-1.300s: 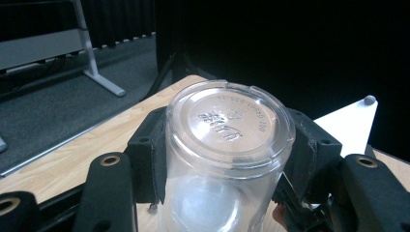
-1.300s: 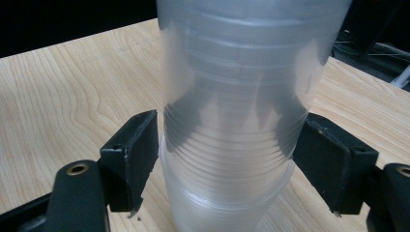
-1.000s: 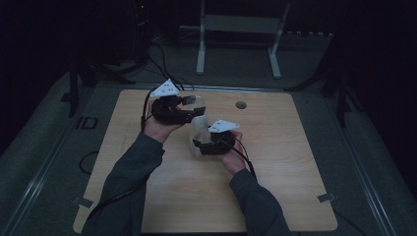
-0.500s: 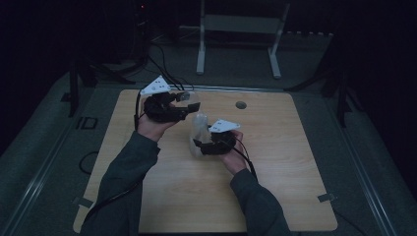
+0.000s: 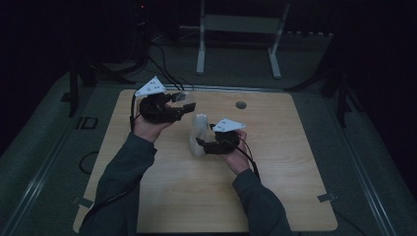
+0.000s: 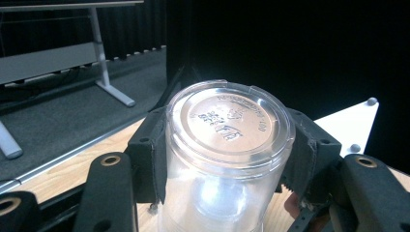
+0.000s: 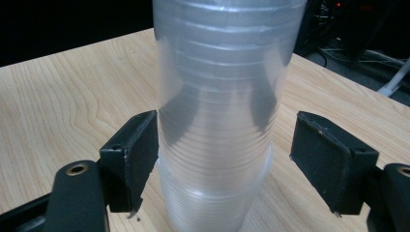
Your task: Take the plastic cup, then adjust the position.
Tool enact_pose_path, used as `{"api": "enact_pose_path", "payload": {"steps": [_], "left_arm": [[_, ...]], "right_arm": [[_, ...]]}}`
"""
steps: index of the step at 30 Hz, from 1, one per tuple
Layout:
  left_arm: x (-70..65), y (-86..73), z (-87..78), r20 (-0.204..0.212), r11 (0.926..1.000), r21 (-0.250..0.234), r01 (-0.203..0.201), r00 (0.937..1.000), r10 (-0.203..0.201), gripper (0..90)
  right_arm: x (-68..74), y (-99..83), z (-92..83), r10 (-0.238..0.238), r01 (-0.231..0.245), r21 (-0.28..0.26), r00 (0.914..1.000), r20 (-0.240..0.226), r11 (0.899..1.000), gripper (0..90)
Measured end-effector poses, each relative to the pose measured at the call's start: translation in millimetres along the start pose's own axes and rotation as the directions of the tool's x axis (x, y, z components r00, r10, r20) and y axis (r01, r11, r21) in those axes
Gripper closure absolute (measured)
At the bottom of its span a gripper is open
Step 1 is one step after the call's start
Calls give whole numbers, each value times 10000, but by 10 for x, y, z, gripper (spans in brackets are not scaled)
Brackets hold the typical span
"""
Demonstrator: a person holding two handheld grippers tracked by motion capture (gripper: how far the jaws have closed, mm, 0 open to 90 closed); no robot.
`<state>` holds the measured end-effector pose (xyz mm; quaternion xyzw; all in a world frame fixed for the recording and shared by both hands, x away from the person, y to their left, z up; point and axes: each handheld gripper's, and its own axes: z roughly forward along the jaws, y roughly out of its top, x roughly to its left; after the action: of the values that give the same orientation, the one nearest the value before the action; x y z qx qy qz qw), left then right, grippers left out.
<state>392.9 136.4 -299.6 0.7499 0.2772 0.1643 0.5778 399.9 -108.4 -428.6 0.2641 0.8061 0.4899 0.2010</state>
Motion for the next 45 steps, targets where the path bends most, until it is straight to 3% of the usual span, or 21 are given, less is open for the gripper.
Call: {"api": "enact_pose_path", "payload": {"steps": [14, 29, 43, 45], "left_arm": [[45, -30, -83, -151, 10000, -32, 77, 9999, -78, 412], [107, -141, -193, -444, 9997, 12, 248, 9987, -247, 412], [141, -257, -222, -548, 9991, 141, 404, 9977, -395, 411], [140, -274, -226, -554, 9990, 147, 429, 9976, -420, 411]], "right_arm": [[-10, -4, -110, 53, -52, -148, 10000, 41, 9999, 250], [-43, -85, -268, 506, -494, -374, 9982, 326, 9981, 253], [-4, -92, -416, 447, -431, -398, 9983, 384, 9983, 268], [11, -97, -430, 312, -298, -343, 9987, 391, 9990, 306]]}}
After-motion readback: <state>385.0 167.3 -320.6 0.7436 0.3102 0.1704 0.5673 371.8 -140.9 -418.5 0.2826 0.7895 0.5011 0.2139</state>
